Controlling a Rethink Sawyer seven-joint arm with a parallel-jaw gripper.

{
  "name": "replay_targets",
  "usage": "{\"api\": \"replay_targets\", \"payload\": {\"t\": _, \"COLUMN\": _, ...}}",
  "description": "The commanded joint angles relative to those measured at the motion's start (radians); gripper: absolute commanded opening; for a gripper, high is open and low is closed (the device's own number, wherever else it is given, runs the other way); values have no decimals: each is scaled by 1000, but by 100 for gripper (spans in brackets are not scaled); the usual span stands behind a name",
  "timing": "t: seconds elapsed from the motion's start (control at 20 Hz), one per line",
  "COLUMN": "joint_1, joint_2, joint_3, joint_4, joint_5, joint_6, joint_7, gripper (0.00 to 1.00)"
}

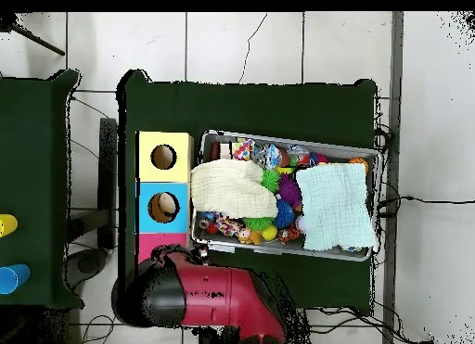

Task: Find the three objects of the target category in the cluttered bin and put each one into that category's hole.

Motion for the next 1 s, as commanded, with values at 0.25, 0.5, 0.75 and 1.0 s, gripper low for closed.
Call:
{"api": "replay_targets", "payload": {"t": 0.25, "joint_1": -40, "joint_2": 152, "joint_3": -54, "joint_4": -130, "joint_5": -108, "joint_6": -123, "joint_7": 148, "gripper": 100}}
{"api": "replay_targets", "payload": {"t": 0.5, "joint_1": -87, "joint_2": 238, "joint_3": -33, "joint_4": -139, "joint_5": -113, "joint_6": -202, "joint_7": 132, "gripper": 100}}
{"api": "replay_targets", "payload": {"t": 0.75, "joint_1": -108, "joint_2": 289, "joint_3": -36, "joint_4": -160, "joint_5": -124, "joint_6": -248, "joint_7": 115, "gripper": 100}}
{"api": "replay_targets", "payload": {"t": 1.0, "joint_1": -119, "joint_2": 307, "joint_3": -48, "joint_4": -164, "joint_5": -135, "joint_6": -278, "joint_7": 104, "gripper": 100}}
